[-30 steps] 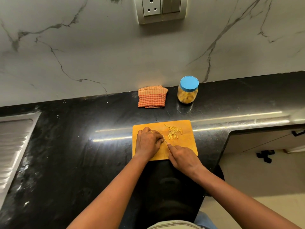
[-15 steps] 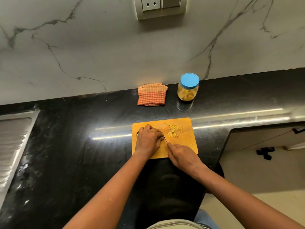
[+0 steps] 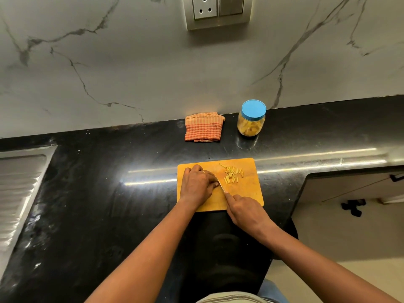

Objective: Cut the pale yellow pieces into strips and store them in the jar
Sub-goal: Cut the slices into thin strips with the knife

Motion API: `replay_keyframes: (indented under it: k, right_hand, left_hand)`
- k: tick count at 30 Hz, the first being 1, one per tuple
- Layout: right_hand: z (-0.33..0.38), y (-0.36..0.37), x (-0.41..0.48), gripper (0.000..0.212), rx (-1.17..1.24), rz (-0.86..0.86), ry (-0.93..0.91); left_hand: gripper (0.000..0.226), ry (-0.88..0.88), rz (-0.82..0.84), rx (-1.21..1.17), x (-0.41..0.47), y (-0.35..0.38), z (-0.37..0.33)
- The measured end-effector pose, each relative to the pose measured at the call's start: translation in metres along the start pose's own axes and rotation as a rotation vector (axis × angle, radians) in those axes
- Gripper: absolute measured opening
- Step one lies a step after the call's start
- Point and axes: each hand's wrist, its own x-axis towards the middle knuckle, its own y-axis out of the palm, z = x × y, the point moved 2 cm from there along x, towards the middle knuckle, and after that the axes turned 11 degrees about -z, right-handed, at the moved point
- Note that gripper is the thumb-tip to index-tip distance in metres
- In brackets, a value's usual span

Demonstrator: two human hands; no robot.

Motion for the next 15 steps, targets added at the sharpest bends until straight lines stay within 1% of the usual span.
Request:
replay_keyframes:
  k: [7,11,15]
  right_hand:
    - [-0.0102,-0.002,0.0011,0.048,0.057,-0.037,0.043]
    - [-0.0098,-0.0033,0.0066,0.047,0.11,-0.06,0.064]
    - [-0.0104,-0.0041,0.0053,0.047,0.126,-0.071,0.088]
  left_hand:
    - [0.023,-0.085,0.027,-0.061,0.006,-0.0011,-0.002]
    - [0.027,-0.125,0.052,-0.091,0.0094,0.002,-0.004]
    - [0.027,-0.102,0.022,-0.075,0.0086,0.0008,-0.0063]
